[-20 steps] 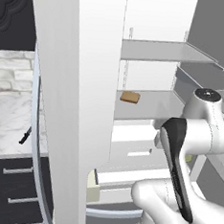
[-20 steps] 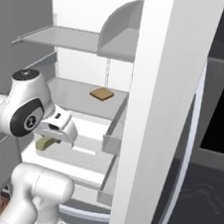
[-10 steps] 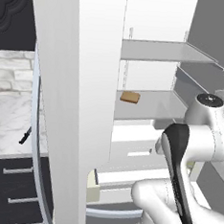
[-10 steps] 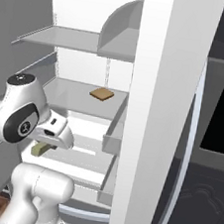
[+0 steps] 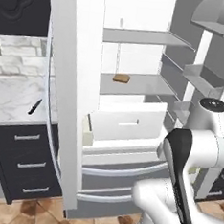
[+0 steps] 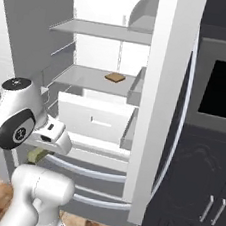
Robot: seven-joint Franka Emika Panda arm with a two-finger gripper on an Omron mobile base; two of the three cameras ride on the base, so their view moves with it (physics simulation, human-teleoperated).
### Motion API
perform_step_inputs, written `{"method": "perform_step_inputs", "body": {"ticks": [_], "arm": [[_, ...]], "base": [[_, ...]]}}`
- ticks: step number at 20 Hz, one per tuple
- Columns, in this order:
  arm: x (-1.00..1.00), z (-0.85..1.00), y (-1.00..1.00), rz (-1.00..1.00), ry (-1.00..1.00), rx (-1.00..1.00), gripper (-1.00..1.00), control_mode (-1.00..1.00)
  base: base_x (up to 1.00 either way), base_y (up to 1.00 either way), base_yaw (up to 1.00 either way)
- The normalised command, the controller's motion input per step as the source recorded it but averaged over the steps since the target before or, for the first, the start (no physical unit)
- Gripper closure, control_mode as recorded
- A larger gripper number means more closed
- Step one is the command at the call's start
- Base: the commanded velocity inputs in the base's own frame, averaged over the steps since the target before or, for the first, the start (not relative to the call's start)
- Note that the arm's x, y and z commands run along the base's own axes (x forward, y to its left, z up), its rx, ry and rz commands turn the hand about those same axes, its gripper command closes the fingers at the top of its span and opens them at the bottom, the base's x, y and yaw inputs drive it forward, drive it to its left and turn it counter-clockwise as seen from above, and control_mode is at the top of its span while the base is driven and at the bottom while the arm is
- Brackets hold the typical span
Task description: Retrieve the butter from the fridge and place it on a plate on the dining table. Then retrieve the butter knife by the fridge and place it near the plate.
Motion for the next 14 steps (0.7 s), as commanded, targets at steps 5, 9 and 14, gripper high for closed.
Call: {"method": "perform_step_inputs", "body": {"ticks": [5, 9, 14], "arm": [[0.0, 0.0, 0.0, 0.0, 0.0, 0.0, 1.0, 1.0], [0.0, 0.0, 0.0, 0.0, 0.0, 0.0, 1.0, 1.0], [0.0, 0.0, 0.0, 0.0, 0.0, 0.0, 1.0, 1.0]], "base": [[-0.93, 0.02, 0.01], [-0.42, 0.06, 0.22], [-0.4, -0.09, 0.69]]}}
